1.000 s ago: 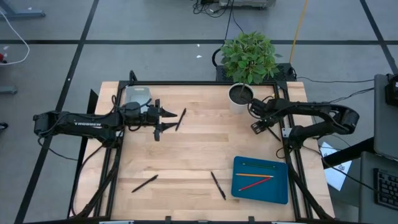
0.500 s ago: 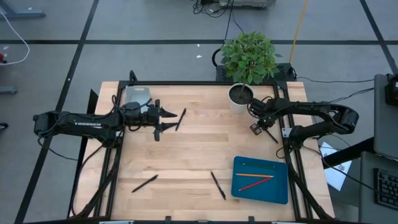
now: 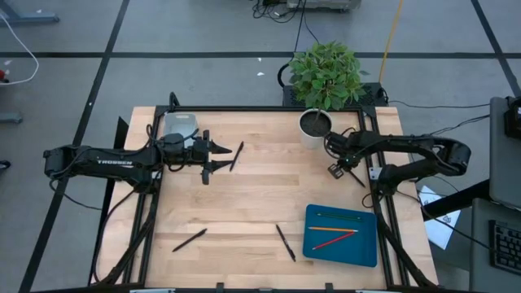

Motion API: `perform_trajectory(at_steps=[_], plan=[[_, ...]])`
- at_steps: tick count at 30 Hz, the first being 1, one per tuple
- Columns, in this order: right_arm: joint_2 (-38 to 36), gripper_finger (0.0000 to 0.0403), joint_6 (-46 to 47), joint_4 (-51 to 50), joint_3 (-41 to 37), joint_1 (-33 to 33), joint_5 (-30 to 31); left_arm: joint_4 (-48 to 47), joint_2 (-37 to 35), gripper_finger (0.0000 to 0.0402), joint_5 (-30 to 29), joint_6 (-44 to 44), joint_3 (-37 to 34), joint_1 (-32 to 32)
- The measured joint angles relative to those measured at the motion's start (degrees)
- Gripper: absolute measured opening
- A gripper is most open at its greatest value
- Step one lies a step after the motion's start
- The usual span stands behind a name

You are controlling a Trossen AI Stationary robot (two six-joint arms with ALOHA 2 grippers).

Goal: Sort pens & pencils
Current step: Put the black pen into the white bin

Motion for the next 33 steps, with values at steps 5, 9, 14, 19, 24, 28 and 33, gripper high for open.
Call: perform_trajectory(at_steps=[5,9,14,19,24,28,33], plan=[[-3.2,0.0009,0.55,0.05,-0.34,2.61,-1.0,0.01,0.0,0.0186,0.0,0.01,0.0,0.0],[-5.61,0.0003,-0.08,3.64,-0.24,5.66,-0.97,0.05,0.0,0.0186,0.0,0.03,0.0,0.0],[-6.64,0.0006,-2.81,14.67,-0.22,9.69,-2.69,0.05,0.0,0.0186,0.0,0.01,0.0,0.0],[-6.68,0.0004,-4.71,23.45,-0.17,13.58,-3.74,-0.16,0.0,0.0186,0.0,-0.19,0.0,0.0],[-6.7,0.0002,-3.78,26.82,-0.13,15.61,-3.78,-0.3,0.0,0.0186,0.0,-0.06,0.0,0.0],[-6.7,0.0001,-2.33,26.78,-0.13,15.67,-3.87,-0.32,0.0,0.0186,0.0,0.05,0.0,0.0],[-6.7,0.0022,-2.57,25.25,0.58,15.67,-8.03,-0.33,0.0,0.0186,0.0,0.25,0.0,0.0]])
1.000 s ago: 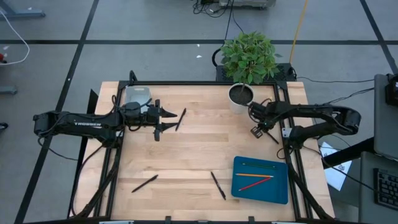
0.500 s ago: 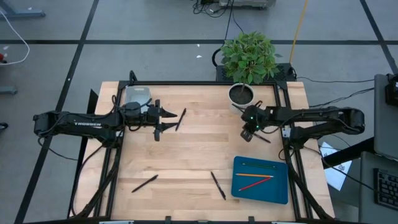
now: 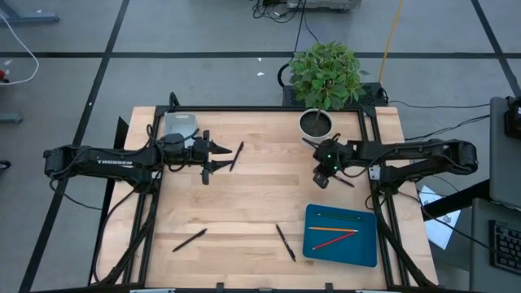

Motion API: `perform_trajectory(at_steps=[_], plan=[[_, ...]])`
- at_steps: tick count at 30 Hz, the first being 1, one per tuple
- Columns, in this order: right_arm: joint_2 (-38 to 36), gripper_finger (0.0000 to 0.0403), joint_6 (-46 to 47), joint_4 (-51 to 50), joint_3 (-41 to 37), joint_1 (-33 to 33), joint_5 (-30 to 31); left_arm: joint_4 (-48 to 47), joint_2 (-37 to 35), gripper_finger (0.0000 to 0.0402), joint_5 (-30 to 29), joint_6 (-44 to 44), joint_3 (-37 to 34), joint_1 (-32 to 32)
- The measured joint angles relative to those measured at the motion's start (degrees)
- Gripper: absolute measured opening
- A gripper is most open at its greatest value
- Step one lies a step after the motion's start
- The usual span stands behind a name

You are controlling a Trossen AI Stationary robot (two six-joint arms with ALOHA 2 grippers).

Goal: Sort pens & pencils
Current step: Put the black pen into the white bin

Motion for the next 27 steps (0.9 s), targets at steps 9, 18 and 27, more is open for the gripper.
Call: perform_trajectory(at_steps=[9,18,27], plan=[[3.52,0.0172,-4.38,-9.24,5.73,3.92,-1.18,-0.1,0.0,0.0186,0.0,1.27,0.0,0.0],[7.1,0.021,-4.83,-17.23,7.7,3.76,4.93,1.99,0.0,0.0186,-0.02,6.21,0.0,0.09],[8.04,0.0186,0.9,-18.02,7.53,-0.74,10.8,2.02,0.0,0.0186,-0.39,9.66,0.0,0.08]])
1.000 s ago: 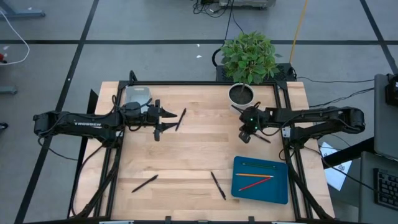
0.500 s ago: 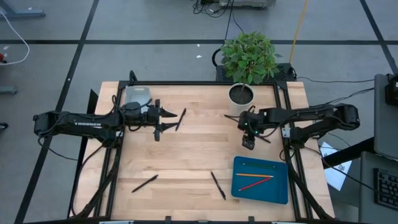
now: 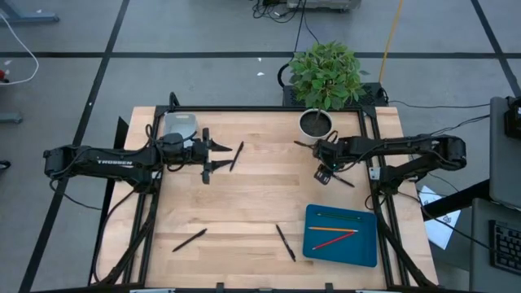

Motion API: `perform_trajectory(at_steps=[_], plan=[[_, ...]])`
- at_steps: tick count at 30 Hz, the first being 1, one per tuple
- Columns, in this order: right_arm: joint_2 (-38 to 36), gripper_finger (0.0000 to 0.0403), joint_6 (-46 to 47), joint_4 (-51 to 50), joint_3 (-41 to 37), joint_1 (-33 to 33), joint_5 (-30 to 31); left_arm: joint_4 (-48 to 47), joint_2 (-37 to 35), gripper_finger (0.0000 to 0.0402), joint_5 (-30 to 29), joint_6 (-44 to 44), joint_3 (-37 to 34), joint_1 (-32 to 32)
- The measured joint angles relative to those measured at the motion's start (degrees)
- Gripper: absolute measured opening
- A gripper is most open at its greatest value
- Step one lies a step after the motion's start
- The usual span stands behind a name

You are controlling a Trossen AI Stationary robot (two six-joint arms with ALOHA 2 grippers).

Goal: Sort pens & pencils
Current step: Put the black pen into the white bin

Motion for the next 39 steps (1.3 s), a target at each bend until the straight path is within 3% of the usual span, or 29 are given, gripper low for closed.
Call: perform_trajectory(at_steps=[5,16,23,33,39], plan=[[4.49,0.0173,-1.17,1.9,-3.07,-1.48,-5.85,0.02,0.0,0.0186,-2.1,0.89,0.0,-0.01],[9.89,0.0153,-3.92,2.87,-4.06,-1.6,-6.21,0.09,0.0,0.0186,-2.61,0.94,0.0,0.05],[10.06,0.0026,-4.47,2.85,-4.15,-1.58,-6.25,0.09,0.0,0.0186,-2.63,0.96,0.0,0.14],[9.8,0.0025,-4.79,3.32,-4.22,-1.56,-5.99,0.07,-0.01,0.0186,-2.63,0.96,0.0,0.12],[5.58,0.0025,-4.09,5.97,-4.33,-1.56,-5.81,0.04,0.0,0.0186,-2.63,0.96,0.0,0.12]])
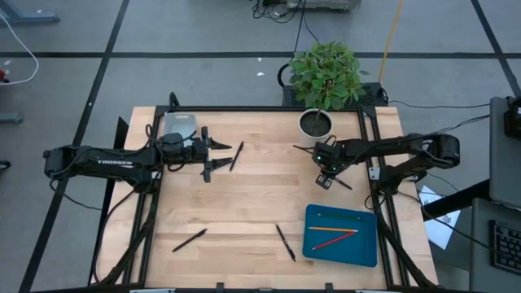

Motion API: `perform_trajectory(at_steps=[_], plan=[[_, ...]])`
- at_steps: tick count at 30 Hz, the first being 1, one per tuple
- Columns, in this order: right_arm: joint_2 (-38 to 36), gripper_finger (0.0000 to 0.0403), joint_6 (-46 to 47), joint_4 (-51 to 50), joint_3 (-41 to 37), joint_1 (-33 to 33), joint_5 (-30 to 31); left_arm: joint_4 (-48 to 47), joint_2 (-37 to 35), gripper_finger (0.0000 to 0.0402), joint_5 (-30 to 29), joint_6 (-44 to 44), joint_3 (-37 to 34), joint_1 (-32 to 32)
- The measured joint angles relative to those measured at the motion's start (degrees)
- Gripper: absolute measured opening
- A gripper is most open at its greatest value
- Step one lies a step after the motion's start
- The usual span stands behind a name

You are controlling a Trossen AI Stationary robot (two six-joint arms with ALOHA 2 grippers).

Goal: Sort pens & pencils
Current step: Put the black pen into the white bin

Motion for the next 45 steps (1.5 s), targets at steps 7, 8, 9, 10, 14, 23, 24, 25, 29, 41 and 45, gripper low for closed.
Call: perform_trajectory(at_steps=[7,8,9,10,14,23,24,25,29,41,45], plan=[[-5.07,0.0005,0.2,6.64,-0.11,0.01,-0.45,-0.02,0.0,0.0186,-0.14,-0.01,0.0,0.04],[-5.2,0.0004,0.2,7.56,-0.14,0.02,-0.61,-0.02,0.0,0.0186,-0.19,-0.02,0.0,0.04],[-5.25,0.0003,0.04,9.06,-0.15,0.02,-1.18,-0.08,-0.01,0.0186,-0.52,-0.02,0.0,0.14],[-5.25,0.0006,-0.31,10.87,-0.13,0.0,-1.77,-0.11,0.0,0.0186,-0.65,-0.02,0.0,0.15],[-5.25,0.0006,-1.39,17.21,-0.12,0.02,-3.51,-0.11,-0.01,0.0186,-1.22,-0.02,0.0,0.17],[-5.35,0.0001,-1.62,19.17,-0.04,0.13,-5.34,-0.5,0.0,0.0186,-1.47,-0.02,0.0,0.2],[-5.36,0.0002,-1.35,18.83,-0.04,0.26,-6.57,-0.48,-0.02,0.0186,-1.49,-0.02,0.0,0.2],[-5.38,0.0007,-1.18,18.62,-0.04,0.42,-7.88,-0.48,0.0,0.0186,-1.49,-0.02,0.0,0.2],[-5.37,0.0058,-0.01,18.66,0.0,2.77,-9.49,-0.46,0.0,0.0186,-1.51,-0.02,0.0,0.2],[-5.4,0.0152,-4.18,-1.91,0.09,7.28,-1.58,-0.42,0.0,0.0186,-1.53,0.37,0.0,0.2],[-5.53,0.0138,-2.38,-4.88,0.09,7.84,-3.26,-0.43,-0.01,0.0186,-1.53,0.36,0.0,0.2]])
